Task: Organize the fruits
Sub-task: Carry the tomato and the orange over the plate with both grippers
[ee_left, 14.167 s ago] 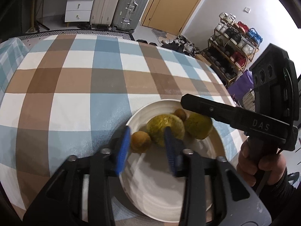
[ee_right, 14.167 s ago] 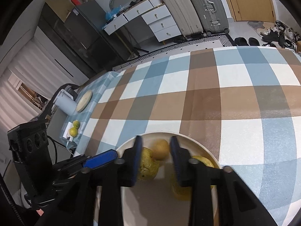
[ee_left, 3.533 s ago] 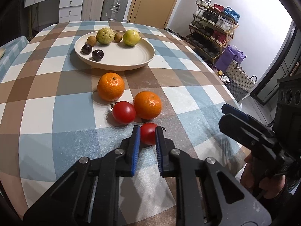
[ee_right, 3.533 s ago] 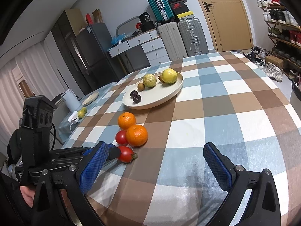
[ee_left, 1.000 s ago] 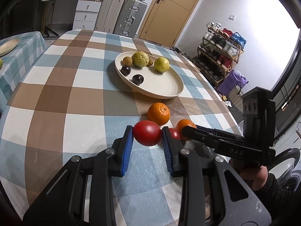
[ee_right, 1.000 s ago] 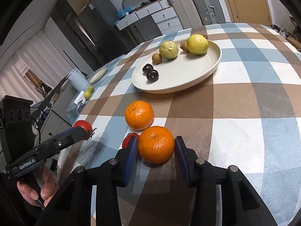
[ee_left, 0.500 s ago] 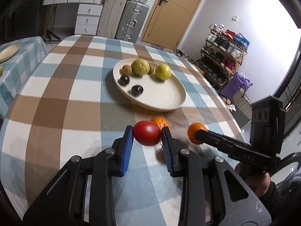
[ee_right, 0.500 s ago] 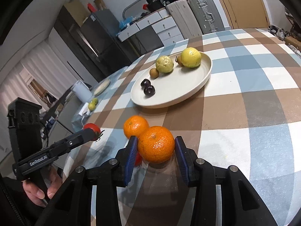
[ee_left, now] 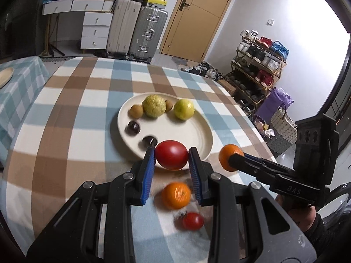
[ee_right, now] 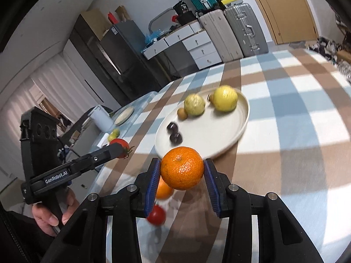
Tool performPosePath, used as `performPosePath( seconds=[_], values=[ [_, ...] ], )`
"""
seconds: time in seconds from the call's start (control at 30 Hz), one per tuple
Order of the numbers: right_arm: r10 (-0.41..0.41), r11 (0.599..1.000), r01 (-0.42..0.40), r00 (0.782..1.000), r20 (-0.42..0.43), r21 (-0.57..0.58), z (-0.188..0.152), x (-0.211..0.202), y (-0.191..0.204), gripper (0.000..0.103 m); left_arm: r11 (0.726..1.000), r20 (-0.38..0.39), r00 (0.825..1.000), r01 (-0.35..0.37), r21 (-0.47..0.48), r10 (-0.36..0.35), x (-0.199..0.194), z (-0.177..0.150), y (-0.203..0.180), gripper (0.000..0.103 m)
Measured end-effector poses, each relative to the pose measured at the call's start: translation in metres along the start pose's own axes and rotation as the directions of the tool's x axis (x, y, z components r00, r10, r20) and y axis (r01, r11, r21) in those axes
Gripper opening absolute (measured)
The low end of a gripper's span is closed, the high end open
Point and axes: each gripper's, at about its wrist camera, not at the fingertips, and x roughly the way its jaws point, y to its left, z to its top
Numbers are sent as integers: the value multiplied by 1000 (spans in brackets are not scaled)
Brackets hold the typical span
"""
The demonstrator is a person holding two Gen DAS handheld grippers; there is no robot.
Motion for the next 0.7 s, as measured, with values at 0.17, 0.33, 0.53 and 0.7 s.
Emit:
performPosePath(
  seconds=[0.17,0.33,0.53,0.7],
  values=[
    [-5,1000,6,1000,10,-18,29,12,-5,41,1000,-17,1000,20,9,-20,27,22,-2,28],
    [8,1000,-8,1000,0,-22,54,31,-10,41,1000,-36,999,17,11,-17,59,42,2,28],
    [14,1000,-15,1000,-17,-19,77,58,-14,41,1000,-82,997,2,0,-2,100,58,17,28],
    [-13,1000,14,998,-60,10,87,89,-22,41,1000,-115,993,-8,6,8,122,61,26,28]
  ],
)
